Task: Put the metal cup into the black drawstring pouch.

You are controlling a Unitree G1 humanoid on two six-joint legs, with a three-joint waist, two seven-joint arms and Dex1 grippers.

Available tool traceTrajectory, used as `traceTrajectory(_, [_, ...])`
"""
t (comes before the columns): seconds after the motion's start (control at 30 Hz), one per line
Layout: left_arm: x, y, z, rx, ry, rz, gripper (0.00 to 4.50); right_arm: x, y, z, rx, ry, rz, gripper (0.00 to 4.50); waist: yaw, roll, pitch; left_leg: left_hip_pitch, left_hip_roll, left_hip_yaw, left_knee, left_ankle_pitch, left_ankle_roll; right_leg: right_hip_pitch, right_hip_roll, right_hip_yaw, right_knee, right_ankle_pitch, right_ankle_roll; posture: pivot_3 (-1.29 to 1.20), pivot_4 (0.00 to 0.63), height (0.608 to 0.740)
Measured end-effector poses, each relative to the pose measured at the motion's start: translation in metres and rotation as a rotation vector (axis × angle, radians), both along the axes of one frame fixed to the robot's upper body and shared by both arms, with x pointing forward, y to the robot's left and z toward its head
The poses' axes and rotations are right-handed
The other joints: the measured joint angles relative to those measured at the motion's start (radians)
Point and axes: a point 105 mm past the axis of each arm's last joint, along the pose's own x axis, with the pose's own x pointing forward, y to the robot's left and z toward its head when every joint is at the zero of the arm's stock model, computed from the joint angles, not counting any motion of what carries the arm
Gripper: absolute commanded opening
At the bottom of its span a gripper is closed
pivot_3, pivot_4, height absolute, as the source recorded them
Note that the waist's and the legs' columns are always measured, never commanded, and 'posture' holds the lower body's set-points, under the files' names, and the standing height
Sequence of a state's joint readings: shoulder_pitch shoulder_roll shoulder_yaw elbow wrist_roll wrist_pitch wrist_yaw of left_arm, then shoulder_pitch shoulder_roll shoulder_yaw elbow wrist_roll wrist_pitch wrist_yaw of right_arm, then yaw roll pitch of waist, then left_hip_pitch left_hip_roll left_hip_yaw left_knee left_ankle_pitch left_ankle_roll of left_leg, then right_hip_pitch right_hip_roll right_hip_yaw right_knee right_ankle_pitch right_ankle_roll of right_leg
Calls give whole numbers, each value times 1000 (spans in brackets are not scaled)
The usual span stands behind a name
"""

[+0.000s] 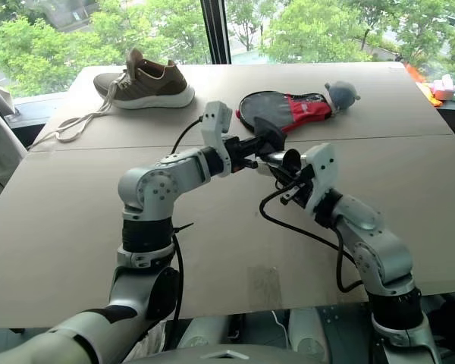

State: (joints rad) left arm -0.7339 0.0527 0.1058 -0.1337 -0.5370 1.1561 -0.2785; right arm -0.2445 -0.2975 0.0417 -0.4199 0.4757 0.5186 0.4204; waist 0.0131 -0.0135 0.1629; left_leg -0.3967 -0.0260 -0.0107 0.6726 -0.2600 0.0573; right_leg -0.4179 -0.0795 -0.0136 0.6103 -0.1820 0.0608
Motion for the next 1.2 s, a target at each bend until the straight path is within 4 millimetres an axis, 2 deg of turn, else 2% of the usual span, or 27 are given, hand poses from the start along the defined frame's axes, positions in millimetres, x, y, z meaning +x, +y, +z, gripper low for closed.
traceTrajectory(0.23, [-11, -9, 2, -22, 14, -82, 0, 14, -6, 6, 118, -47, -145, 180, 0, 0, 0, 0, 0, 0, 0, 0, 0, 0, 0, 0, 0, 0, 0, 0, 150, 740])
traceTrajectory(0.33, [-15, -13, 3, -32, 18, -111, 0, 18, -4, -1, 98, -61, -173, 180, -2, 0, 0, 0, 0, 0, 0, 0, 0, -1, 1, 0, 0, 0, 0, 0, 150, 740])
traceTrajectory(0.43, [-17, -14, 4, -46, 20, -137, 0, 15, 4, -14, -28, -109, -141, 180, -3, 0, 0, 0, 0, 1, -1, 0, -1, -1, 1, 1, 0, 0, 0, 0, 150, 740])
traceTrajectory(0.53, [-20, -14, 6, -54, 18, -160, 0, 6, 20, -30, -211, -179, -37, 180, -4, 0, 0, 0, 0, 1, -1, 1, -1, -1, 1, 1, 0, 0, 0, 0, 150, 740])
traceTrajectory(0.57, [-20, -13, 6, -51, 17, -164, 0, 6, 21, -31, -243, -198, -28, 180, -4, 1, 0, 0, 0, 1, -1, 1, -1, -1, 1, 1, 0, 0, 0, 0, 150, 740])
traceTrajectory(0.7, [-24, -10, 5, -38, 13, -207, 0, 4, 20, -42, -582, -390, 64, 180, -6, 1, 0, 1, 0, 2, -1, 1, -2, -1, 1, 2, 0, 0, 0, 0, 150, 740])
traceTrajectory(0.77, [-29, -13, 6, -44, 9, -236, 0, 6, 24, -45, -666, -447, 86, 180, -7, 0, 0, 1, 1, 2, -1, 1, -2, -1, 2, 2, 0, 0, 0, 0, 150, 740])
traceTrajectory(0.87, [-35, -16, 8, -57, 3, -270, 0, 12, 26, -45, -675, -462, 64, 180, -6, 0, 0, 1, 1, 1, -2, 2, -3, -1, 2, 2, 0, 0, 0, 0, 150, 740])
traceTrajectory(0.97, [-40, -17, 10, -68, -4, -290, 0, 18, 29, -39, -533, -382, 10, 180, -5, 0, 0, 1, 2, 1, -2, 2, -3, -1, 2, 2, 0, 0, 0, 0, 150, 740])
traceTrajectory(1.07, [-41, -18, 10, -81, 0, -295, 0, 22, 26, -36, -443, -293, -11, 1091, 0, 0, 0, 1, 1, 1, -2, 2, -3, -1, 1, 2, 0, 0, 0, 0, 150, 740])
traceTrajectory(1.17, [-36, -15, 9, -74, 0, -257, 0, 22, 19, -39, -421, -238, -20, 2393, 1, 0, 0, 1, 0, 1, -2, 2, -3, -1, 1, 2, 0, 0, 0, 0, 150, 740])
traceTrajectory(1.2, [-27, -13, 5, -57, 14, -214, 0, 20, 16, -39, -412, -229, -17, 2995, 2, 0, 0, 1, 0, 1, -2, 2, -3, -1, 1, 2, 0, 0, 0, 0, 150, 740])
